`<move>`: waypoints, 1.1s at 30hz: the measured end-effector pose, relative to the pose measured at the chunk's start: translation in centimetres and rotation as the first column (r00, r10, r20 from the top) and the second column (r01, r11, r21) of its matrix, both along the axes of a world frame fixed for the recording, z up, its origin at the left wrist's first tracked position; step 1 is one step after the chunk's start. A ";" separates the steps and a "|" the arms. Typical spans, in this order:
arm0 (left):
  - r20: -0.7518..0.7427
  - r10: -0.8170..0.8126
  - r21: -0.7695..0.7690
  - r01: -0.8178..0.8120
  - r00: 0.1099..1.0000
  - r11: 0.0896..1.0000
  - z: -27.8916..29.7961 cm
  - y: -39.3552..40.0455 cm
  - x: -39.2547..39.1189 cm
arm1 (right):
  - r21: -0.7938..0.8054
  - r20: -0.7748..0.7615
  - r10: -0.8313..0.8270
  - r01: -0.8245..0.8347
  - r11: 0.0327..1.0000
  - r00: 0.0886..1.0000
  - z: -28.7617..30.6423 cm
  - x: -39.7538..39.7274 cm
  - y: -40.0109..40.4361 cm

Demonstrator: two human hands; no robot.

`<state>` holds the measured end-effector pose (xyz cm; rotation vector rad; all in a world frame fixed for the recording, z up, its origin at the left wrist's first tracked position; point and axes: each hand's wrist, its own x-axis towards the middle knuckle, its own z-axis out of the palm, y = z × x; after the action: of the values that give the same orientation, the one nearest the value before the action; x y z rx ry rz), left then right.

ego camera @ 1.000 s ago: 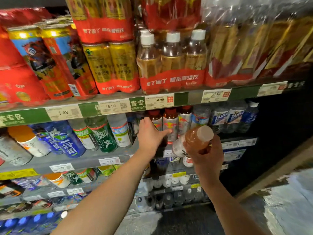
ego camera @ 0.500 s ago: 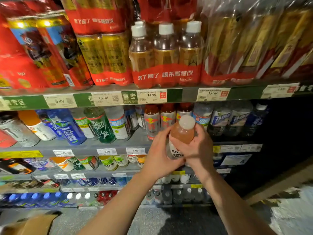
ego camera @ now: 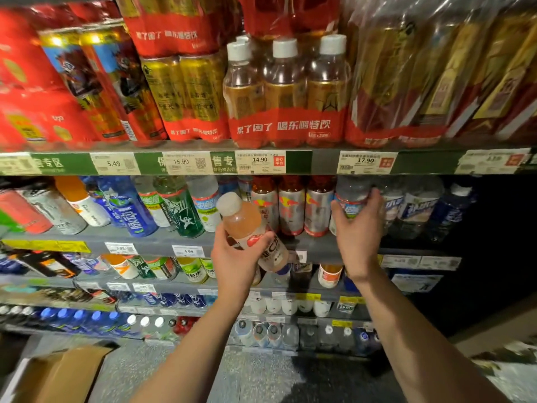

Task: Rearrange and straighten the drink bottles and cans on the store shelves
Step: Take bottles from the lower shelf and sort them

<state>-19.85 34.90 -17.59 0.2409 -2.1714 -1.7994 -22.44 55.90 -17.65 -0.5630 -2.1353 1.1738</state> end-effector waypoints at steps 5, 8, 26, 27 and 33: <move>-0.019 -0.005 0.025 0.006 1.000 1.000 0.5 -0.9 0.6 | 0.070 0.023 -0.059 0.057 0.996 0.998 -0.3 -1.5 -0.3; -0.024 0.001 0.036 0.000 1.000 0.999 0.3 -1.3 0.8 | 0.084 -0.001 -0.111 0.110 0.990 0.994 -0.5 -1.6 0.0; -0.035 -0.013 0.136 0.017 0.999 0.991 -0.4 -12.2 -2.6 | -0.130 -0.218 0.051 -0.080 0.988 0.975 1.9 5.1 -11.7; -0.034 -0.027 0.143 0.032 0.999 0.989 -0.3 -13.1 -2.9 | -0.131 -0.208 0.096 -0.124 0.984 0.974 1.8 4.6 -13.2; -0.029 -0.124 0.147 0.127 0.992 0.981 0.0 -18.3 -5.0 | -0.151 -0.186 0.148 -0.177 0.972 0.971 -0.4 0.6 -21.3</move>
<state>-24.82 16.58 -17.59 0.1214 -2.0832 -2.0271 -21.85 34.64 -18.05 -0.3468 -1.9763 1.4480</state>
